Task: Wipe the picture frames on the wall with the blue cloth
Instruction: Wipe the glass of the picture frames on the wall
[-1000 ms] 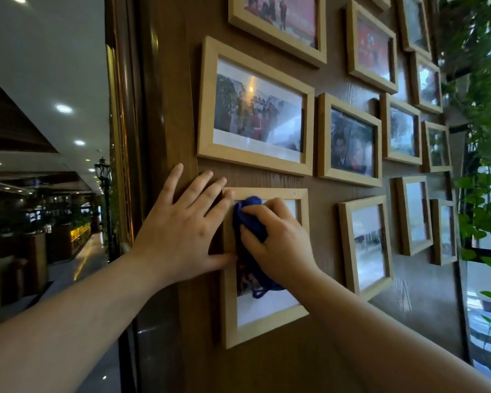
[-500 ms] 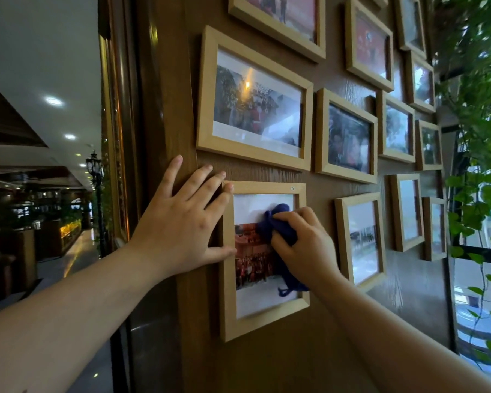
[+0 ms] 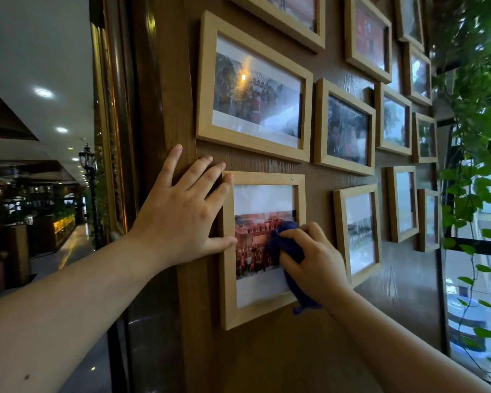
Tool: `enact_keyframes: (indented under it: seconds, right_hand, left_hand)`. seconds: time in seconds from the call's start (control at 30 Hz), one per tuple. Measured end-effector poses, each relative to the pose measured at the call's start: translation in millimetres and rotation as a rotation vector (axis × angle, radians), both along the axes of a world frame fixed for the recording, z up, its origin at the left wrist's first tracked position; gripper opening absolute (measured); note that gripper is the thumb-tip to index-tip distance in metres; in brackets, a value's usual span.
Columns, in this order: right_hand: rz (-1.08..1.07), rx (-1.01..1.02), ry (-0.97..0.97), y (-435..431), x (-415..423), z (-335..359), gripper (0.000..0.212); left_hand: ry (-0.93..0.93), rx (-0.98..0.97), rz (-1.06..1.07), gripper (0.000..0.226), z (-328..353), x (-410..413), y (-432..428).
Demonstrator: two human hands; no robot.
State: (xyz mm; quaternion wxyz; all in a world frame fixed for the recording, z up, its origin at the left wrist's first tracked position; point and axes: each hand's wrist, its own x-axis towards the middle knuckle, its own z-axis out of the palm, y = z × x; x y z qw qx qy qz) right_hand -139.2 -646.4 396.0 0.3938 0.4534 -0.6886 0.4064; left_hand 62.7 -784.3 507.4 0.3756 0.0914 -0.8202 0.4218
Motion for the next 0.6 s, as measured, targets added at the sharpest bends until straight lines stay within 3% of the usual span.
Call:
enact_keyframes:
  seconds: [0.17,0.27,0.47,0.6]
  right_hand:
    - [0.179,0.143,0.100,-14,42,-6,0.037]
    - [0.136,0.167,0.123,-9,34,-11,0.036]
    - [-0.123,0.120,-0.076,11,2,-33,0.032]
    - [0.019,0.213,-0.023,6,27,-39,0.034]
  left_hand:
    - [0.005,-0.011,-0.004,0.097,-1,0,0]
    - [0.005,-0.014,-0.007,0.097,0,0,0]
    - [0.015,-0.018,-0.029,0.097,-1,1,-2]
    - [0.021,-0.031,-0.034,0.098,-2,1,-2]
